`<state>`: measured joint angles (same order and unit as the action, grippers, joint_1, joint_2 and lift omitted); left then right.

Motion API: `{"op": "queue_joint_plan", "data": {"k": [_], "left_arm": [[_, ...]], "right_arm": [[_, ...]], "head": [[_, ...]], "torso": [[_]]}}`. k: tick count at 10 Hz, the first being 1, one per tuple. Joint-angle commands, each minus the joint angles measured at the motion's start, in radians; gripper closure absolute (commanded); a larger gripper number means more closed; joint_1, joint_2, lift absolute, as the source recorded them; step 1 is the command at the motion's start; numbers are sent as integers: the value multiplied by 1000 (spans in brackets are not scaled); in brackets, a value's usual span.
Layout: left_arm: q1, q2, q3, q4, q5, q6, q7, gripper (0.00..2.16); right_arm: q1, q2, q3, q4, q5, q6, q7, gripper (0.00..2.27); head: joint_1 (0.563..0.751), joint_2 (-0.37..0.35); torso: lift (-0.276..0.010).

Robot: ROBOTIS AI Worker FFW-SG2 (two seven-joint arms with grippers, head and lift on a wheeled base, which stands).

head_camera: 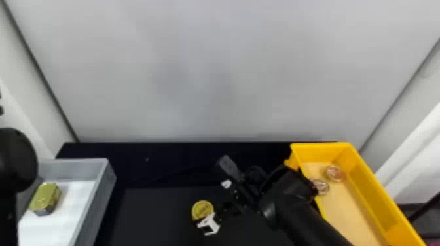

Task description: Pick up the round yellow can and place it in the yellow rectangular box

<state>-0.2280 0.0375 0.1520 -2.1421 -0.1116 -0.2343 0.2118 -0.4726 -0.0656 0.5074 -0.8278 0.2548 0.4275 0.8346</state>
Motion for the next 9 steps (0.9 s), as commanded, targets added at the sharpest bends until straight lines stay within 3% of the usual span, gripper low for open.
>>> {"op": "queue_joint_plan", "data": {"k": [1, 7, 8, 9], "left_arm": [[-1, -1, -3, 5, 0, -5, 0, -2], [-1, -2, -6, 8, 1, -8, 0, -2], [1, -2, -6, 8, 1, -8, 0, -2], [2, -2, -3, 8, 1, -8, 0, -2]], "right_arm": [[-3, 7, 10, 29, 0, -30, -18, 16], [-18, -6, 65, 61, 45, -79, -64, 108], [-18, -6, 62, 58, 45, -75, -75, 300], [-15, -6, 51, 52, 45, -62, -75, 664]], "head": [[694, -78], [694, -78], [694, -78], [694, -78]], "torso": [[-2], [-2], [-2], [-2]]}}
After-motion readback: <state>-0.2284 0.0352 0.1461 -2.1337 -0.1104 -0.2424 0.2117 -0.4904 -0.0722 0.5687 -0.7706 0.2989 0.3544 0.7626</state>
